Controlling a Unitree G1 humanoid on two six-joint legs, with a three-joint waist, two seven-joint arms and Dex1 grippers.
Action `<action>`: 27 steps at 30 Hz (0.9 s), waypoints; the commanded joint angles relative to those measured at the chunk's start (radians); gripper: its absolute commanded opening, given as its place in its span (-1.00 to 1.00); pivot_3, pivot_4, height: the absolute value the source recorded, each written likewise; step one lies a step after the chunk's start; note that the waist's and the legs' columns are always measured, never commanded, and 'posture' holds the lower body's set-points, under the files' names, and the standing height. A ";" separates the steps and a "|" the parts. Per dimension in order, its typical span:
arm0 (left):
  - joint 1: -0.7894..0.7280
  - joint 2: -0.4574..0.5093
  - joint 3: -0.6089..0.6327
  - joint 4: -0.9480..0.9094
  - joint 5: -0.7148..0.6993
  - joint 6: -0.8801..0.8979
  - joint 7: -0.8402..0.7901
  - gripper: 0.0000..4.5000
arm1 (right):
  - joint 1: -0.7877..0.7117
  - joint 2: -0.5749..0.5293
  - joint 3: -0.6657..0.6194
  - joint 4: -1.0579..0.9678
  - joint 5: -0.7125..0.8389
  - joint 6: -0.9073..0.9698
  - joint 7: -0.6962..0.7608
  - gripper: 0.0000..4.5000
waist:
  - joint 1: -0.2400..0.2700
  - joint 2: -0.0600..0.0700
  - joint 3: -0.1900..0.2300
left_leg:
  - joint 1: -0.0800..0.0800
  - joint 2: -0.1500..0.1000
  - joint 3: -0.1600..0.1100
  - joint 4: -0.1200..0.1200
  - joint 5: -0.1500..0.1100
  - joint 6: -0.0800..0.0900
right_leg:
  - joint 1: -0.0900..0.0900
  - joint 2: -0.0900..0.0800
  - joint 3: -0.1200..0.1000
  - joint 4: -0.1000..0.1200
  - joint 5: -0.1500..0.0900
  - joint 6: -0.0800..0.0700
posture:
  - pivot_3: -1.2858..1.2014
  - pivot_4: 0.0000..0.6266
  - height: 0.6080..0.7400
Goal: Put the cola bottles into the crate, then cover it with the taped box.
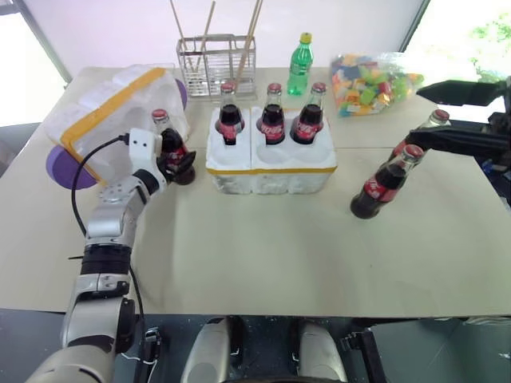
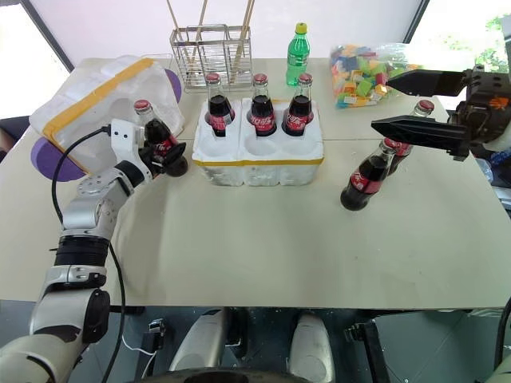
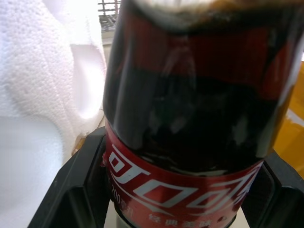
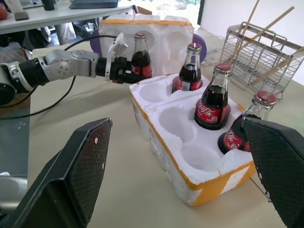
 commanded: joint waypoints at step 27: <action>-0.241 0.025 -0.176 -0.177 -0.060 0.131 -0.187 0.26 | 0.190 0.018 -0.168 -0.133 0.058 0.016 -0.130 1.00 | 0.011 -0.014 0.008 | -0.003 0.004 0.004 0.001 0.003 -0.005 | -0.004 0.003 0.003 -0.001 0.003 0.000 | 0.03 -0.52 0.94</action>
